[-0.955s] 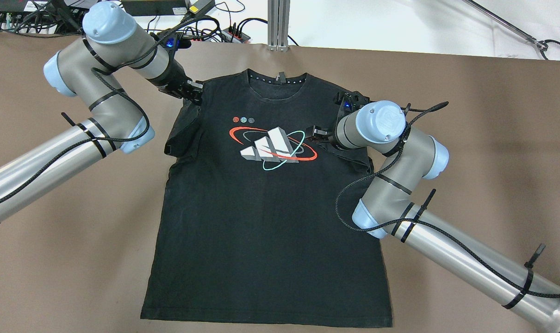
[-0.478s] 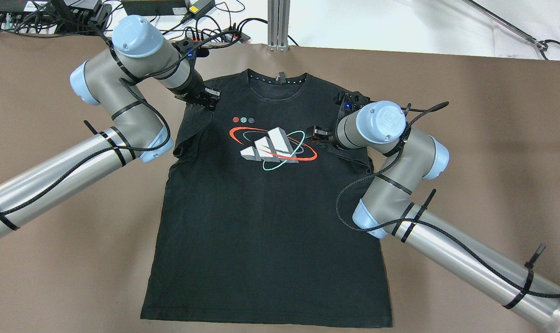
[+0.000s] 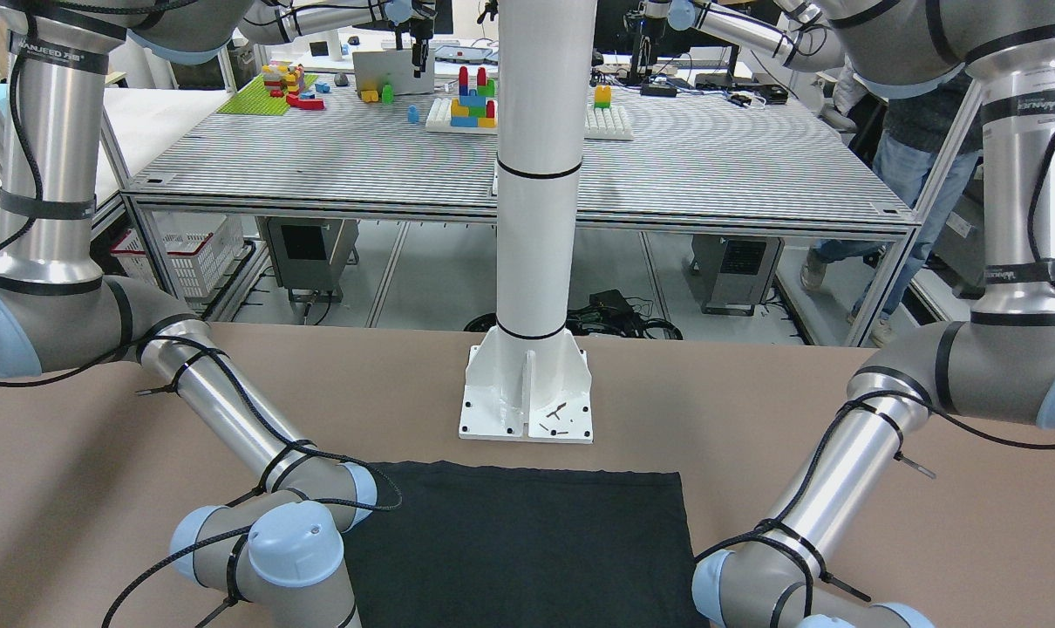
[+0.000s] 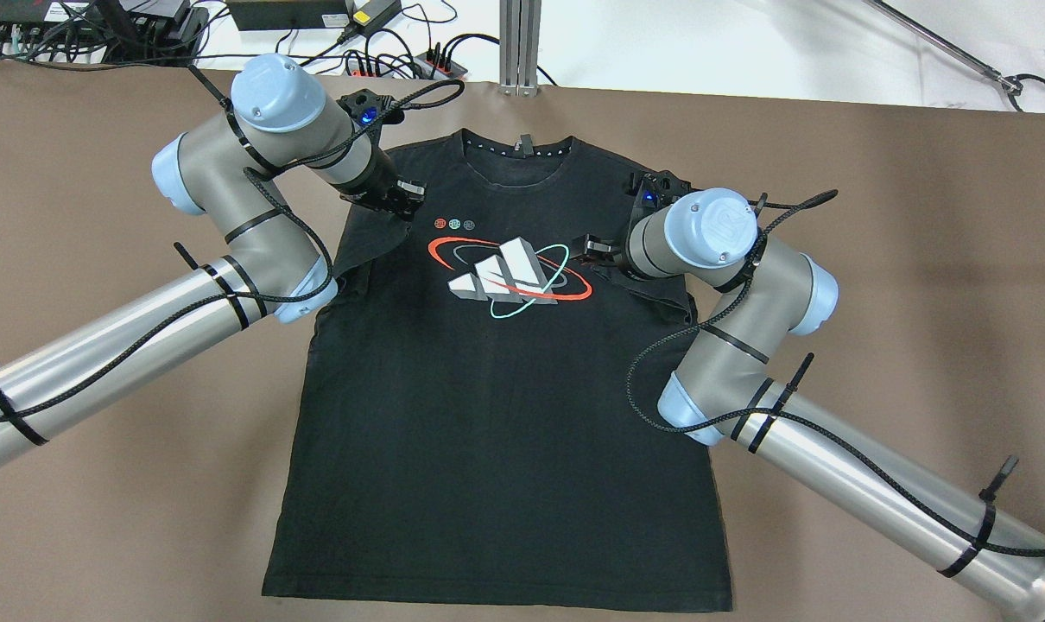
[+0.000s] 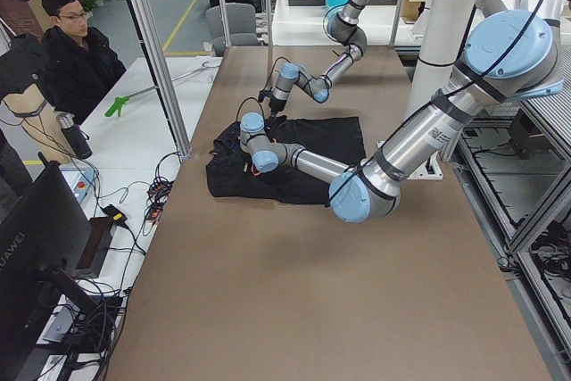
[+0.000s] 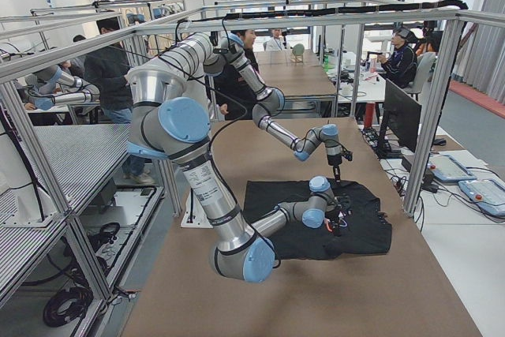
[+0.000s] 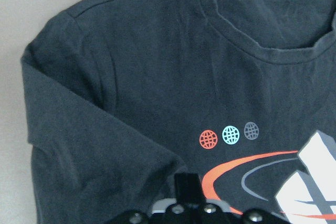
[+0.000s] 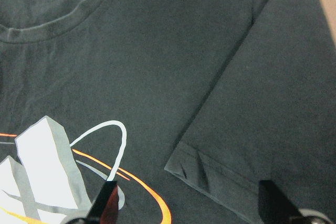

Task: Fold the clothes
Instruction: 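Bring the left gripper to the other sleeve while the right gripper holds position, then move the right gripper down to the hem corner nearest the robot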

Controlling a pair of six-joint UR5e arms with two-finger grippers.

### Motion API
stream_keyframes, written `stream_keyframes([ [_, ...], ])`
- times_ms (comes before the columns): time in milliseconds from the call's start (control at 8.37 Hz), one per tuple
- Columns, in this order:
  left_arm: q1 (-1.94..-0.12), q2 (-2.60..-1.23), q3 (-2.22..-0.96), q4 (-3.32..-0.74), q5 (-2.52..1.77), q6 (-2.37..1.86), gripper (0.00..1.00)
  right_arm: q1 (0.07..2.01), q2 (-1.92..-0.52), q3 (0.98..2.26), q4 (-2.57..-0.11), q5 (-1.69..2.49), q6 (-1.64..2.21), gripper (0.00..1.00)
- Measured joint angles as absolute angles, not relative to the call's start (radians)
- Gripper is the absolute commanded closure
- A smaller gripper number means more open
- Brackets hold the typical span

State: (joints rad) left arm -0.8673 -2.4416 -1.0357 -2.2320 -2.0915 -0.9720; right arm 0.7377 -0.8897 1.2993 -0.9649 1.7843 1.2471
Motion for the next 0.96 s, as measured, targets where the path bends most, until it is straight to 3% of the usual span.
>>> stream_keyframes([
  [119, -0.861, -2.442, -1.036, -2.233, -2.087, -0.982, 0.08, 0.738, -0.89, 1.299, -0.965, 1.784, 1.247, 0.06],
  [597, -0.833, -2.443, -1.063, -2.236, -2.055, -1.107, 0.07, 0.737, -0.889, 1.301, -0.965, 1.784, 1.255, 0.06],
  [955, -0.806, -2.366, -1.241, -2.229, -2.048, -1.283, 0.07, 0.714, -0.907, 1.341, -0.968, 1.785, 1.267, 0.07],
])
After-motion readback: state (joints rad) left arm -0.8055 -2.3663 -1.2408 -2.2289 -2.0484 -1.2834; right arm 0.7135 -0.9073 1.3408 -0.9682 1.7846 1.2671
